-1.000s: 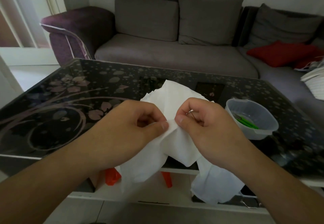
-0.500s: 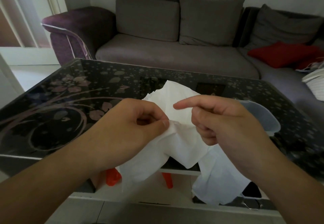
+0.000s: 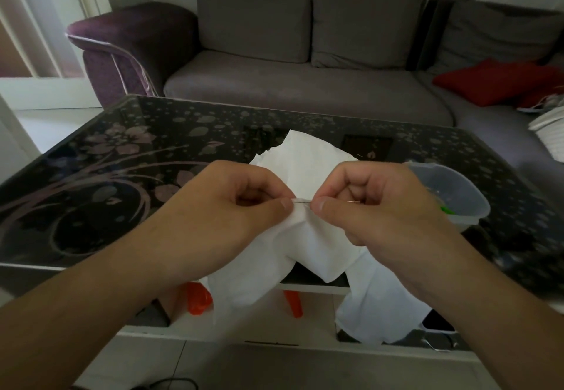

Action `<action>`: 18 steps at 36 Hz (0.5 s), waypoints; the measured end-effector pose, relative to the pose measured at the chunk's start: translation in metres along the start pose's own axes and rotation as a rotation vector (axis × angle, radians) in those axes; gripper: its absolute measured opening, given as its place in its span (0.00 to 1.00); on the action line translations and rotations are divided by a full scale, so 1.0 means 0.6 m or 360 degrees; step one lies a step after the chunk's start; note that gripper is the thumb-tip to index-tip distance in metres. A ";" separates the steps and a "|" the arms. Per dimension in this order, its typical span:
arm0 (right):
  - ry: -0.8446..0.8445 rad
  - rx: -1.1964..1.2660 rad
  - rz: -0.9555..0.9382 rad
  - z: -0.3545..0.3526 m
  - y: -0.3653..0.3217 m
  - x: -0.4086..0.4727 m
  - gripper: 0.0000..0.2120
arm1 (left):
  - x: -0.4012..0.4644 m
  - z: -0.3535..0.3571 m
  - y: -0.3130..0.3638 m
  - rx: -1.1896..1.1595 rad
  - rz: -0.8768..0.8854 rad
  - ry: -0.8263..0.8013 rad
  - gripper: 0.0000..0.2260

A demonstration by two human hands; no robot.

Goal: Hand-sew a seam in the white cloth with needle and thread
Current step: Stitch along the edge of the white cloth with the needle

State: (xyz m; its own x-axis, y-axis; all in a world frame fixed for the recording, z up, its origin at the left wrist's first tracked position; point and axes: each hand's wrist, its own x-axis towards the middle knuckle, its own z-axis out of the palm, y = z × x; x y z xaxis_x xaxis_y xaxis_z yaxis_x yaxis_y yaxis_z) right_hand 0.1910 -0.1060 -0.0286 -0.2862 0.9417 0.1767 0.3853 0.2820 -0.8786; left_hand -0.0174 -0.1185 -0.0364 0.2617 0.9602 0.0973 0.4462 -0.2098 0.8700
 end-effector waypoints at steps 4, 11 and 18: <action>0.0013 0.0001 0.0025 0.003 0.005 -0.002 0.08 | -0.003 0.002 -0.002 -0.0029 -0.0031 -0.0020 0.08; 0.0020 -0.0031 0.0019 0.004 0.010 -0.004 0.08 | -0.004 0.006 -0.006 -0.0061 0.0003 -0.0021 0.07; 0.0009 0.0189 0.0078 0.012 0.015 -0.012 0.05 | -0.002 0.021 -0.016 -0.0002 0.0083 0.0058 0.06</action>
State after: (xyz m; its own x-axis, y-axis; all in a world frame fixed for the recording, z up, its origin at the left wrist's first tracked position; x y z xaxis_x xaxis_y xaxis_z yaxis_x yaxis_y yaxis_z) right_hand 0.1901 -0.1118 -0.0410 -0.2648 0.9549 0.1345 0.2918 0.2123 -0.9326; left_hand -0.0114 -0.1202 -0.0511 0.2531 0.9541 0.1600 0.4318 -0.2594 0.8639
